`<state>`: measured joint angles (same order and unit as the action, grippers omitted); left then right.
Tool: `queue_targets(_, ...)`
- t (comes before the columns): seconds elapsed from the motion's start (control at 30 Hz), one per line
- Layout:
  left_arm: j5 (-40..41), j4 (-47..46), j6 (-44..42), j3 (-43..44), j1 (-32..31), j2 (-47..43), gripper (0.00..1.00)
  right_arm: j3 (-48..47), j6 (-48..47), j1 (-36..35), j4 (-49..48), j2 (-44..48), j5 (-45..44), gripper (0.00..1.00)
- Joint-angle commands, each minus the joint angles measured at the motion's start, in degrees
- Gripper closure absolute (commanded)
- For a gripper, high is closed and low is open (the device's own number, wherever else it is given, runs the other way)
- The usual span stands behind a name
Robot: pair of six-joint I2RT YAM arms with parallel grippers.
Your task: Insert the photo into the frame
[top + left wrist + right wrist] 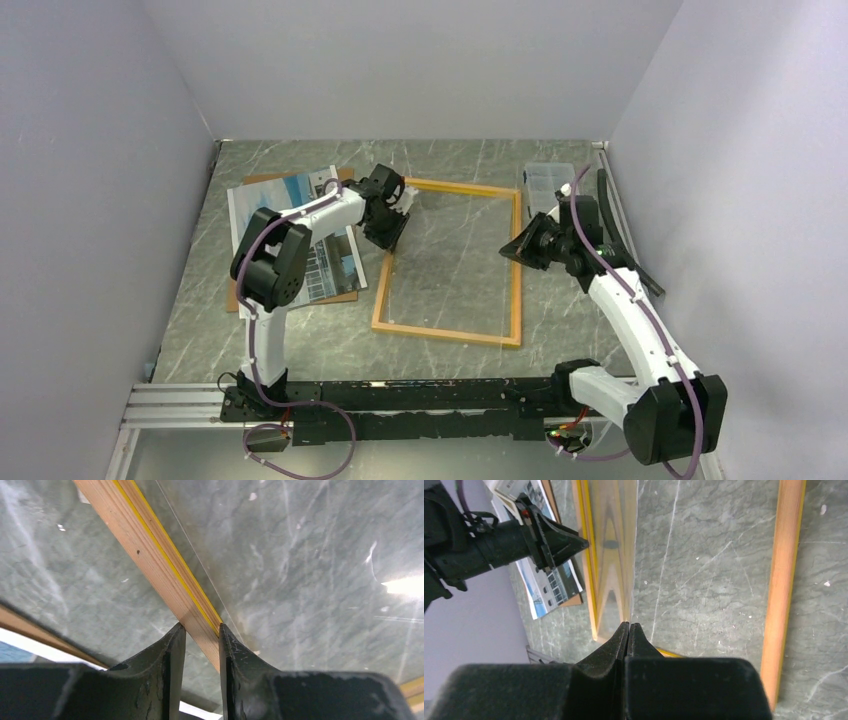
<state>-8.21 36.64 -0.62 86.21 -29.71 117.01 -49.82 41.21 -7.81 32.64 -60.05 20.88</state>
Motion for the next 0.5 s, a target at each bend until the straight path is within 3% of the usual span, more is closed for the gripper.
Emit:
queue_targets(0.0, 8.0, -1.9, -6.3, -2.8, 2.4, -0.4, 0.69, 1.8, 4.6, -3.9, -4.5, 1.9, -5.5, 1.00)
queue_targets(0.17, 6.7, -0.8, -7.0, -1.6, 4.3, -1.1, 0.67, 4.2, 6.8, -5.6, -7.9, 2.1, -6.3, 1.00)
queue_targets(0.33, 1.1, 3.0, -5.9, 1.7, 6.8, -5.1, 0.39, 4.5, 5.8, -6.0, -9.1, 0.7, -5.0, 1.00)
queue_targets(0.47, -0.9, 3.3, -7.4, 1.1, 8.2, -6.4, 0.38, 6.8, 6.1, -6.0, -12.1, 0.5, -1.3, 0.85)
